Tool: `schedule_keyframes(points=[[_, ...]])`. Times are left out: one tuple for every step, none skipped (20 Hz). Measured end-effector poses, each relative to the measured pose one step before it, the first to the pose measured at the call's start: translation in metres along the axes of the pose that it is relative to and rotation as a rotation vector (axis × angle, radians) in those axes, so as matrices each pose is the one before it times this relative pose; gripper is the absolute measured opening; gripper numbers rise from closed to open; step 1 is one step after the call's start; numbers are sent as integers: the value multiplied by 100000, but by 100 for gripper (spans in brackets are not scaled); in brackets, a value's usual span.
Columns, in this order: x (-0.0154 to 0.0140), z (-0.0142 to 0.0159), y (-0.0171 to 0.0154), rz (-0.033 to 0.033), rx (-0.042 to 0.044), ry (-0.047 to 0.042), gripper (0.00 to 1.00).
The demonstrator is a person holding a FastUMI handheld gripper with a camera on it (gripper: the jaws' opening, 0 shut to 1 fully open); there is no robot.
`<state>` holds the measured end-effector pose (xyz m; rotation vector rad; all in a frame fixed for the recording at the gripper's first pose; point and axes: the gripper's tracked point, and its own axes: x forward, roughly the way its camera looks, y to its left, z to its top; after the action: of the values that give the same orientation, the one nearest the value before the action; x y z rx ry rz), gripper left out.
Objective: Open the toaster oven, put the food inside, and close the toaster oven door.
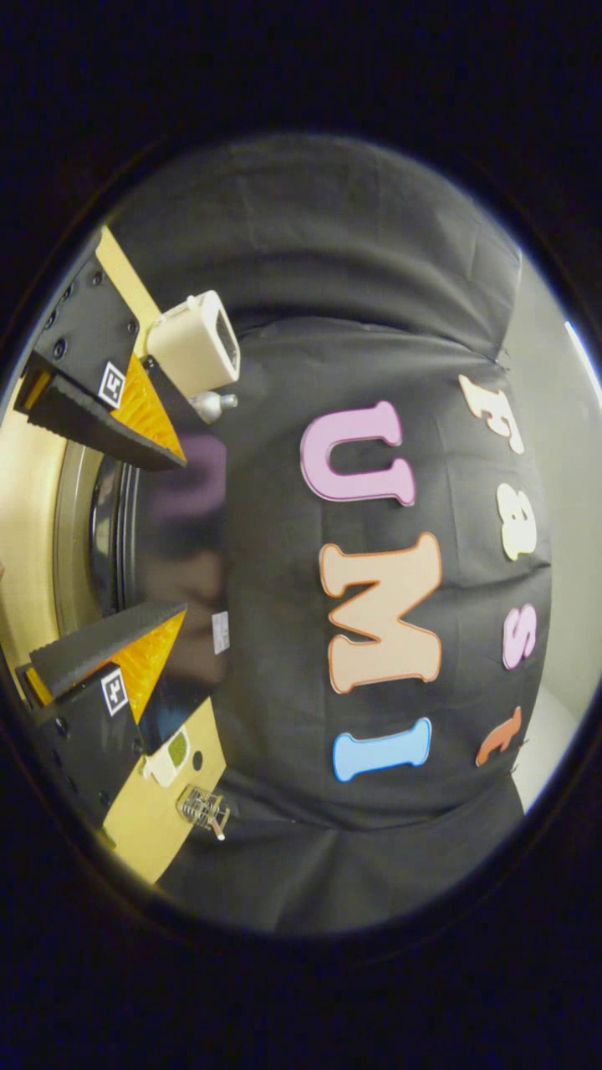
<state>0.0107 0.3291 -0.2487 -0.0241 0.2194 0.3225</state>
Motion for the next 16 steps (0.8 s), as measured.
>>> schedule_keyframes(points=[[380,-650,160,80,-1500,867,96],[300,-641,131,118,-889,523,96],[334,-722,275,54,-733,1236,96],[107,-711,68,581,-78,1073,96],[-97,519,75,-766,1478,-4123,96],[-138,-540,-27,226,177,1573,96],[-209,512,-137,-217,1351,-2655,96],[195,-563,-9,197,926,523,96],[-110,199,106,668,123,-2138,95],[86,-345,51,634,245,554,95],[-254,124,-18,268,447,-860,95],[-128,-315,52,482,950,404,95],[-712,209,132,-28,-459,-510,94],[-453,-487,71,-45,-472,1630,94],[-1030,-49,-13,11,336,-1089,94],[-909,-484,101,429,-488,692,94]])
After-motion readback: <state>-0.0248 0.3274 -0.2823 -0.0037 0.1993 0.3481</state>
